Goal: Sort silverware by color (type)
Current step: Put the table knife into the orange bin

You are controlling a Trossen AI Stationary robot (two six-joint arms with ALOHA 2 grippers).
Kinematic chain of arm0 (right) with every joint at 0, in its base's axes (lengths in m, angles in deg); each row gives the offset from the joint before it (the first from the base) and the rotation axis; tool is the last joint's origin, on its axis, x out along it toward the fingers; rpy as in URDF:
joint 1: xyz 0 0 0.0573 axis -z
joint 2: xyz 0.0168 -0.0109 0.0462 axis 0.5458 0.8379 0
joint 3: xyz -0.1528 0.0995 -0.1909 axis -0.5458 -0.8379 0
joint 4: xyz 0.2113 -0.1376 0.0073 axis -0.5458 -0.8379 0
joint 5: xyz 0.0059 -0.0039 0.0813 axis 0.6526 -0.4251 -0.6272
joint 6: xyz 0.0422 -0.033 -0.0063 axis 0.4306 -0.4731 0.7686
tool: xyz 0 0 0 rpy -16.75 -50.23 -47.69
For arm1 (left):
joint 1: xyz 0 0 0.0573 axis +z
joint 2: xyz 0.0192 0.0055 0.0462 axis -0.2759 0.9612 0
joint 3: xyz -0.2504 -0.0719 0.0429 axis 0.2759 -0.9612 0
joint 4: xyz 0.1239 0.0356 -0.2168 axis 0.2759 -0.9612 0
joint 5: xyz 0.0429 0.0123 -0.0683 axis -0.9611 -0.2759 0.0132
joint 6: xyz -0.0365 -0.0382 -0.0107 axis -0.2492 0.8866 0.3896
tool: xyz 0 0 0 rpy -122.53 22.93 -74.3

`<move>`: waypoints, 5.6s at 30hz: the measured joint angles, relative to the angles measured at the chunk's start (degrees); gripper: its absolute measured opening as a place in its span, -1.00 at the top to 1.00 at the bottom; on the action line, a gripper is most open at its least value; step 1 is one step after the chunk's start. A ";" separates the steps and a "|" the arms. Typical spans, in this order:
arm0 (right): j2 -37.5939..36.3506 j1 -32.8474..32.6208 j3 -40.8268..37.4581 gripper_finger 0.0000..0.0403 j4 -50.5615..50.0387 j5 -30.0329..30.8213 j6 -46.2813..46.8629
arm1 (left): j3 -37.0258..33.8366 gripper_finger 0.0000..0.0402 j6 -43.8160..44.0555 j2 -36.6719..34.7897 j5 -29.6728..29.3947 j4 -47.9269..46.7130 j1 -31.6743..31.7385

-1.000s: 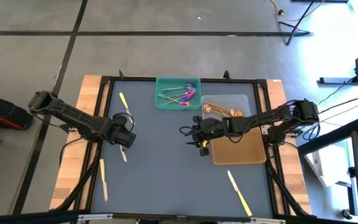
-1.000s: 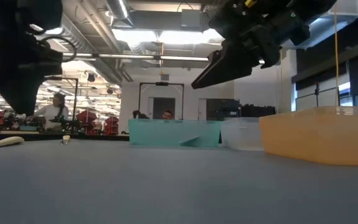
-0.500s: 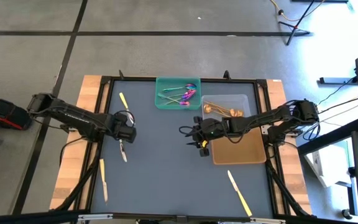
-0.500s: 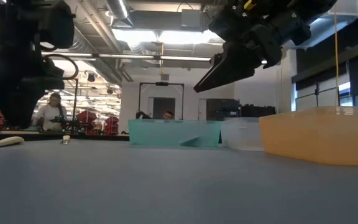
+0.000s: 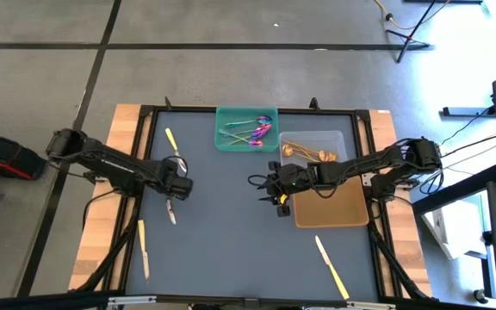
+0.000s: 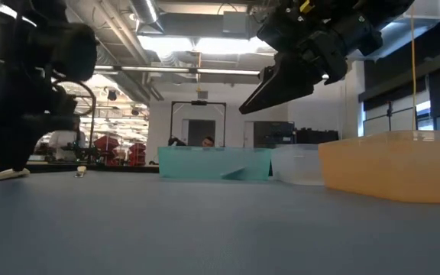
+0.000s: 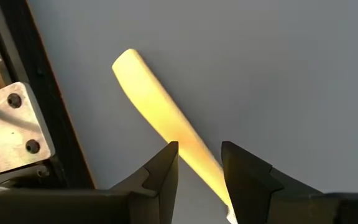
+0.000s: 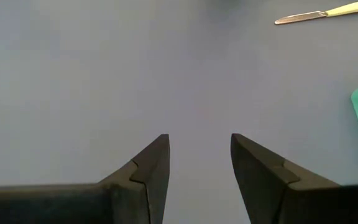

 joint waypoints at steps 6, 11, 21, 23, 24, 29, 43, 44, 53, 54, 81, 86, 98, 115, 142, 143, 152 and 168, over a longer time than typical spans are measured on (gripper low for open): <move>0.00 0.00 0.00 0.20 -0.92 0.00 0.02 | 0.07 0.42 -0.27 6.08 0.94 -0.46 -0.02; 0.00 0.00 0.00 0.20 -0.91 -0.01 0.02 | 0.33 0.42 -0.06 9.68 1.88 -0.68 -0.02; 0.00 0.00 0.04 0.20 -0.85 0.00 -0.01 | 1.08 0.42 -3.80 7.86 2.60 1.72 -1.59; 0.00 0.00 0.04 0.20 -0.91 0.00 -0.01 | 1.95 0.42 -4.09 6.87 4.84 3.76 -2.10; 0.00 0.00 0.04 0.20 -1.09 0.00 -0.01 | 2.01 0.42 -4.66 6.39 5.23 4.37 -2.47; 0.00 0.00 0.07 0.20 -1.97 0.00 -0.01 | 2.62 0.42 -8.50 4.70 5.60 8.65 -4.82; 0.00 0.00 0.07 0.20 -2.23 -0.01 -0.01 | -1.32 0.27 -16.14 4.21 4.78 12.81 -5.37; 0.00 0.00 0.07 0.20 -2.22 0.00 -0.01 | -1.61 0.26 -16.12 4.18 5.19 13.04 -5.03; 0.00 0.00 0.07 0.20 -1.99 0.00 -0.40 | -1.60 0.46 -19.30 4.20 5.19 13.91 -4.10; 0.00 0.00 0.07 0.20 -1.99 0.00 -0.40 | -1.55 0.52 -19.32 4.23 5.21 14.05 -4.11; 0.00 0.00 0.07 0.20 -2.64 0.00 -0.47 | 13.92 0.73 -37.59 4.63 -15.80 21.17 -16.15; 0.00 0.00 0.05 0.20 -2.38 0.00 -0.47 | 12.47 0.72 -47.34 4.61 -16.92 33.25 -18.82; 0.00 0.00 0.04 -0.11 2.43 1.89 -0.76 | 4.16 0.72 -59.65 4.56 -18.82 60.43 -18.93; 6.93 0.00 0.00 -0.23 26.01 -3.52 -1.92 | -7.41 0.72 -79.10 5.81 -18.25 96.68 -15.86; 13.99 -0.50 6.17 0.17 41.75 -7.35 2.63 | -7.34 0.72 -82.03 6.44 -21.28 101.14 -14.90; 13.99 -0.50 6.19 0.27 42.11 -7.37 2.58 | -7.34 0.72 -82.07 6.44 -21.36 101.35 -14.82; 13.97 -0.35 6.23 0.79 41.50 -7.38 -0.69 | -7.34 0.69 -83.44 6.44 -21.71 101.44 -14.73; -13.68 -1.27 9.95 0.77 -8.75 5.61 -1.05 | -7.28 0.20 -85.98 2.99 -21.22 97.22 -18.47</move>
